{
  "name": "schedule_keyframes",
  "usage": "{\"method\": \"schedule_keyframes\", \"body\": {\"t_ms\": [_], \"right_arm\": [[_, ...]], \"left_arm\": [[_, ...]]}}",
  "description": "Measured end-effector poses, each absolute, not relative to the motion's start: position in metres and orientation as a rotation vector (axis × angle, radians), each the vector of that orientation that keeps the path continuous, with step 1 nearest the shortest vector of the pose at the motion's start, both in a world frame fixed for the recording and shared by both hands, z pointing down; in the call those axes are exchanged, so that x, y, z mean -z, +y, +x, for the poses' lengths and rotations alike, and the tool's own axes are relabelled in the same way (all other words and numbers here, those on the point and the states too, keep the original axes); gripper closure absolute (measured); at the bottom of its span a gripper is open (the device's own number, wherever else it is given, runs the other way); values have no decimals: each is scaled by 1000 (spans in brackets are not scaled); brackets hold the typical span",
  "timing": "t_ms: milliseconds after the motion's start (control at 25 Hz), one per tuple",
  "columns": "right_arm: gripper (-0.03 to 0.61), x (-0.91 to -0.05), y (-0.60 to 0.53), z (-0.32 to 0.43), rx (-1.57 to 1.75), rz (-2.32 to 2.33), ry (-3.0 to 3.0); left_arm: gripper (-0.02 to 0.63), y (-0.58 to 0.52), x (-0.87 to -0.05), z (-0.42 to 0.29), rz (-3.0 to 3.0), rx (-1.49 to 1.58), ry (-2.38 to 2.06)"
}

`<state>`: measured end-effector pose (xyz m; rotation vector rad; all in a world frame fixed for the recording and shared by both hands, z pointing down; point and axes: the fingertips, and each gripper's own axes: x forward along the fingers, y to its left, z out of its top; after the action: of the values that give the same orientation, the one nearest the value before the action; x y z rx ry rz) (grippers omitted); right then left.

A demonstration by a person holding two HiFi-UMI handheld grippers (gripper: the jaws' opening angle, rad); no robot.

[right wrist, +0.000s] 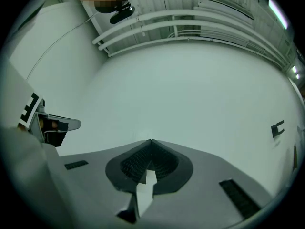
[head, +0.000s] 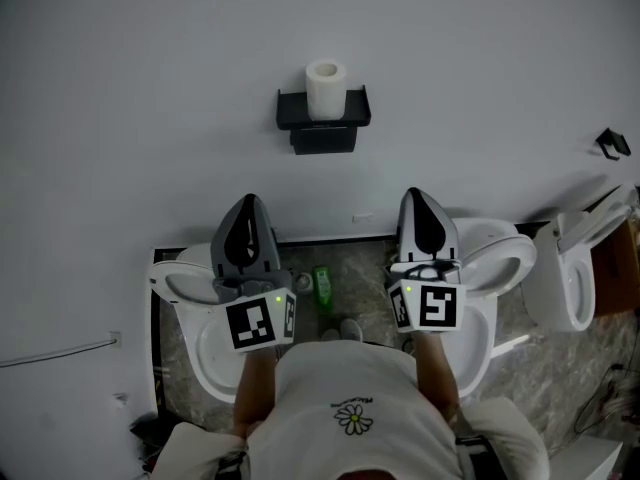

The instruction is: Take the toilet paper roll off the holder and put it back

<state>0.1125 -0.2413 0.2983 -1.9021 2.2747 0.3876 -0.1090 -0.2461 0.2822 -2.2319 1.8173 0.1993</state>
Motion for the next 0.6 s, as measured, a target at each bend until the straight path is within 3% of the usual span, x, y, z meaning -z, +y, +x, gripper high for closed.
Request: {"method": "schedule_keyframes", "body": {"t_ms": [600], "right_arm": [[569, -299, -237, 116, -373, -1904, 2282]], "left_arm": [[597, -241, -281, -105, -2237, -210, 1801]]}}
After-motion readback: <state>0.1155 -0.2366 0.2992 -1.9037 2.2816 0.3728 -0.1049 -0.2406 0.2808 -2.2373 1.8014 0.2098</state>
